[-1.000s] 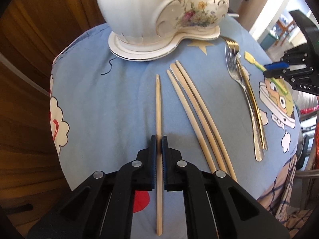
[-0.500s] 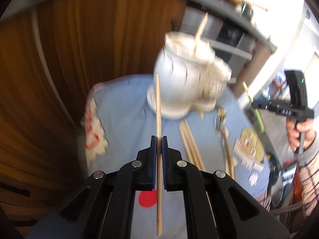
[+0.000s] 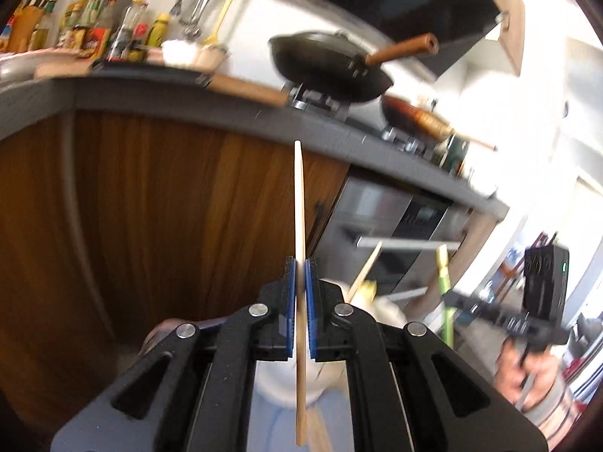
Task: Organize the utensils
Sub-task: 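Carry both items into the ceramic pots and open both tools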
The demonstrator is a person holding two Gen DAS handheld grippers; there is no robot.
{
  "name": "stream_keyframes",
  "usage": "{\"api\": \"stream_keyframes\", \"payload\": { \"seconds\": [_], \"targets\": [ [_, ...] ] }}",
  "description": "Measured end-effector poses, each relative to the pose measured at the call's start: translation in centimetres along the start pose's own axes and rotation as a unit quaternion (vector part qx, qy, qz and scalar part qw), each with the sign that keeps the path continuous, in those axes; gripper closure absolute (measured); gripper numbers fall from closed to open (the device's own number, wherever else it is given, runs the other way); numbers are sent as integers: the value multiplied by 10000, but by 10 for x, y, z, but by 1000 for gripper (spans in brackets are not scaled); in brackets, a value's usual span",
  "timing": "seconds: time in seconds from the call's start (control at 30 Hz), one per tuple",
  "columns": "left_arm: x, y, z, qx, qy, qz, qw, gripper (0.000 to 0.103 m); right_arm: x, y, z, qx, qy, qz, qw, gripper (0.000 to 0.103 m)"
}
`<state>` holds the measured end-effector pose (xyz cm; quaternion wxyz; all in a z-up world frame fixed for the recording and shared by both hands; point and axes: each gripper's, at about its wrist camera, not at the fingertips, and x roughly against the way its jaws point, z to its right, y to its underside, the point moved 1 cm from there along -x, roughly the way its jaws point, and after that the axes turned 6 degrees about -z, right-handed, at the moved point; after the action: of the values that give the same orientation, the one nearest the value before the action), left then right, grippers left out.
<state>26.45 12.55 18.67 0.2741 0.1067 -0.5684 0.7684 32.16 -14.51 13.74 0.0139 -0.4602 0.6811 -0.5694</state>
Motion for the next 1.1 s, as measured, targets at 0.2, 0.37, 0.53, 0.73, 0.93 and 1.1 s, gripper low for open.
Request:
{"api": "stream_keyframes", "payload": {
  "seconds": [0.2, 0.37, 0.53, 0.73, 0.93, 1.1],
  "targets": [
    [-32, -20, 26, -234, 261, 614, 9975, 98, -36, -11, -14, 400, 242, 403, 9981, 93],
    [-54, -11, 30, -214, 130, 866, 9959, 98, -50, -6, -16, 692, 515, 746, 9935, 93],
    [-64, 1, 29, -255, 32, 1077, 9939, 98, -58, 3, 0, 382, 362, 936, 9942, 93],
    [-67, 22, 37, -568, -170, 852, 9946, 98, -68, 19, -4, 424, 573, 824, 9940, 93],
    [-68, 51, 44, -754, -405, 564, 9947, 98, -68, 35, -13, 640, 863, 572, 9926, 93],
    [-74, 57, 48, -846, -594, 195, 9945, 98, -68, 38, -16, 764, 1011, 272, 9916, 93]
  ]
}}
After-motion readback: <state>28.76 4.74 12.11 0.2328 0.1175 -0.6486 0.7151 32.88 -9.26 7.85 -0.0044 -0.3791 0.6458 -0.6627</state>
